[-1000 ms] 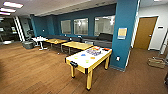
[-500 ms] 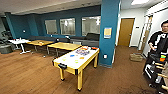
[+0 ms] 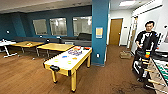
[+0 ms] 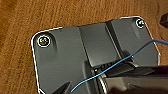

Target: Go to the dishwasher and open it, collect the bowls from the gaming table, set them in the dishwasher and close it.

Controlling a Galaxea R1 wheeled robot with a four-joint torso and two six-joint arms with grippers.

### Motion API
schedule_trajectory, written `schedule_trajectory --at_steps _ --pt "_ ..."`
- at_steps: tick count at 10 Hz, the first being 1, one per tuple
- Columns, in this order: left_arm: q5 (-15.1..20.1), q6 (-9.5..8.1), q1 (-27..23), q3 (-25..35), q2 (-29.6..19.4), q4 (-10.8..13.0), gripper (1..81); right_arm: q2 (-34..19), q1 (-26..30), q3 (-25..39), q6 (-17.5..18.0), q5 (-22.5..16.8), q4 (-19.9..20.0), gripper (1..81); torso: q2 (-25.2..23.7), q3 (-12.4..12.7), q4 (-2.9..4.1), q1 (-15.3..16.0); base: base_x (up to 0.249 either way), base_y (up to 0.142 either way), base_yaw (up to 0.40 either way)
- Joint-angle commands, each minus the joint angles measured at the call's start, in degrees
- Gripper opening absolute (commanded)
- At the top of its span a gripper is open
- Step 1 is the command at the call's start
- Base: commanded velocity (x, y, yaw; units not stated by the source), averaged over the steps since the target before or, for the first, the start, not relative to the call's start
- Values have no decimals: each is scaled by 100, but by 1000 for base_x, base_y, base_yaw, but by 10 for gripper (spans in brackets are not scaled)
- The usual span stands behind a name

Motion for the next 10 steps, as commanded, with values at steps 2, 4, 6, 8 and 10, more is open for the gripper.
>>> schedule_trajectory --at_steps 2,4,6,8,10 --pt "284 48 -302 -23 21 47 811 27 351 -5 -17 -265 -13 811 0 0 0 0 0 0 0" --pt "284 48 -311 -5 21 47 811 35 351 -5 -17 -265 -13 811 0 0 0 0 0 0 0" --pt "284 48 -302 4 21 56 811 35 351 -5 -17 -273 -22 811 0 0 0 0 0 0 0" --pt "284 48 -311 4 21 56 811 35 351 -5 -17 -274 -22 811 0 0 0 0 0 0 0" --pt "284 48 -302 4 29 56 811 35 359 -5 -17 -274 -22 811 0 0 0 0 0 0 0"
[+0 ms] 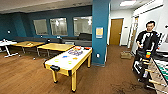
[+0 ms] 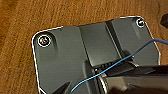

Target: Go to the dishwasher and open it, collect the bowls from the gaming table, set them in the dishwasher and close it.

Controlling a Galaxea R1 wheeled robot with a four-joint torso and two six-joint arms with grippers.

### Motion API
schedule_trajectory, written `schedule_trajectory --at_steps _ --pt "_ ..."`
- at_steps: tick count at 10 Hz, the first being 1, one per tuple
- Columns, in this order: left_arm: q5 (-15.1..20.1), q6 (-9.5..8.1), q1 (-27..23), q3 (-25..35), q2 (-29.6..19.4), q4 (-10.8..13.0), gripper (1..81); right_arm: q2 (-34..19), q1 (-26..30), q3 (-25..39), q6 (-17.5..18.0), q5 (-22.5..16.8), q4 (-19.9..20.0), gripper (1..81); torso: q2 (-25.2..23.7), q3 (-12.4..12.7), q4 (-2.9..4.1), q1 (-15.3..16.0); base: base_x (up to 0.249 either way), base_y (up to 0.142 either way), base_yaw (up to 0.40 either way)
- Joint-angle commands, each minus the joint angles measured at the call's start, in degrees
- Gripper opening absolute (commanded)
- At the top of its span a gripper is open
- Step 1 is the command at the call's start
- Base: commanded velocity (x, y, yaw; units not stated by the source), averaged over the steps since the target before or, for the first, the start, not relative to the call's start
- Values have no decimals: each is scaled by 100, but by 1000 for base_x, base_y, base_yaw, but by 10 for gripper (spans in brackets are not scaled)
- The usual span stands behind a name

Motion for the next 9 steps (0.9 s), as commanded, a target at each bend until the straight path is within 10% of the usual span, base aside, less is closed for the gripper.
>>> schedule_trajectory --at_steps 1,9 --pt "279 48 -308 0 29 56 811 18 334 -5 -15 -292 -20 811 0 0 0 0 0 0 0" --pt "279 48 -317 0 29 56 811 10 334 -5 -15 -283 -11 811 0 0 0 -7 81 0 0"
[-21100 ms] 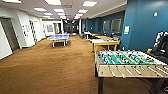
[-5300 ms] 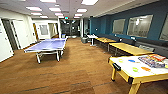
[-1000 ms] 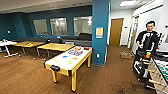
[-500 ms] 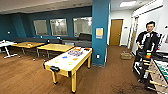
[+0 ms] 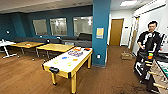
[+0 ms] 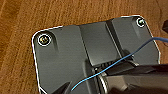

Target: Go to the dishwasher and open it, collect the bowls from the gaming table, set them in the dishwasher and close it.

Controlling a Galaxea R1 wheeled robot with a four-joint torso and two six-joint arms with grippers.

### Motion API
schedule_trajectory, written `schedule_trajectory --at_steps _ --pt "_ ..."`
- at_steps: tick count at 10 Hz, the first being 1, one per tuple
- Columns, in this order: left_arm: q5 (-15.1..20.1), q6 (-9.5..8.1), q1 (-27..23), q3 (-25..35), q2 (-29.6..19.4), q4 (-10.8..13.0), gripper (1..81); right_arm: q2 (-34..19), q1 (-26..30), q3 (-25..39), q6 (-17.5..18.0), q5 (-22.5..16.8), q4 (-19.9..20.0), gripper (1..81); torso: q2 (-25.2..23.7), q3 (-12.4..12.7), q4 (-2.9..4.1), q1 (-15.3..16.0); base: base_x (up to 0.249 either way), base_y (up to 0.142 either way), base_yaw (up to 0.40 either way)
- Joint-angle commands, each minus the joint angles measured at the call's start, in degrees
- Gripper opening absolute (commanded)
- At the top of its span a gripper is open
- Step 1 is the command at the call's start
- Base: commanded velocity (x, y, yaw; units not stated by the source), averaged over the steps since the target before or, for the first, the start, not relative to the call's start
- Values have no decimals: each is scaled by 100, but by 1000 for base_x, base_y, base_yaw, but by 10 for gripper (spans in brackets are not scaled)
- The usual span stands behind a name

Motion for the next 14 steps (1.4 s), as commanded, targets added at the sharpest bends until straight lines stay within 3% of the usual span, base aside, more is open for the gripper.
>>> schedule_trajectory --at_steps 1,14 --pt "277 46 -324 -2 29 55 811 18 348 -5 -12 -272 -13 811 0 0 0 0 101 0 0" --pt "277 46 -324 -2 21 46 811 18 340 -5 -12 -272 -22 811 -2 0 0 0 108 10 0"
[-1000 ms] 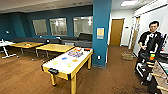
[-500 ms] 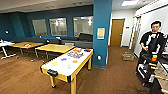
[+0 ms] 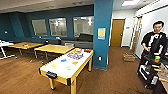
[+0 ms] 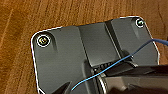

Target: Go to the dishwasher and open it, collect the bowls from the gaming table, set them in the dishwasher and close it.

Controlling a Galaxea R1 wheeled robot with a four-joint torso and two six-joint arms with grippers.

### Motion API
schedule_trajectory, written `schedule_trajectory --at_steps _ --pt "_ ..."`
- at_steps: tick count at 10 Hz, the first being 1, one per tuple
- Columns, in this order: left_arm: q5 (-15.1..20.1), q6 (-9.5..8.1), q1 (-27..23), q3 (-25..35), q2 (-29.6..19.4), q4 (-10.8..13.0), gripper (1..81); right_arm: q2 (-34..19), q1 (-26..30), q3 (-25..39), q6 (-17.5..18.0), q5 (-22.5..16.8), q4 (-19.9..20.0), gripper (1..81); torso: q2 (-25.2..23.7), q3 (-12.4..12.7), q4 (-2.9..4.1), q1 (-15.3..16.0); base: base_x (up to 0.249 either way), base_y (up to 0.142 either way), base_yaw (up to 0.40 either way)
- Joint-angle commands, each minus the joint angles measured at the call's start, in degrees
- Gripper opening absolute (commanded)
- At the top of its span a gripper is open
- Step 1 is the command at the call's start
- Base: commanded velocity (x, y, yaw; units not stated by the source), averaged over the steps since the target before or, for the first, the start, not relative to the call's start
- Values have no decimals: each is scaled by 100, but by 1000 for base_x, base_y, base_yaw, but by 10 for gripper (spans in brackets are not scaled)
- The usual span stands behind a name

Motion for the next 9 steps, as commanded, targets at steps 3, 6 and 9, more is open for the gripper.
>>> schedule_trajectory --at_steps 3,6,9 --pt "279 46 -311 -5 21 46 811 14 344 -5 -15 -294 -22 811 0 0 0 2 114 64 0" --pt "279 46 -311 -5 21 55 811 14 352 -13 -15 -294 -22 811 0 0 0 2 131 74 0" --pt "279 46 -311 -5 21 46 811 6 344 -13 -15 -286 -22 811 0 0 0 0 129 83 0"
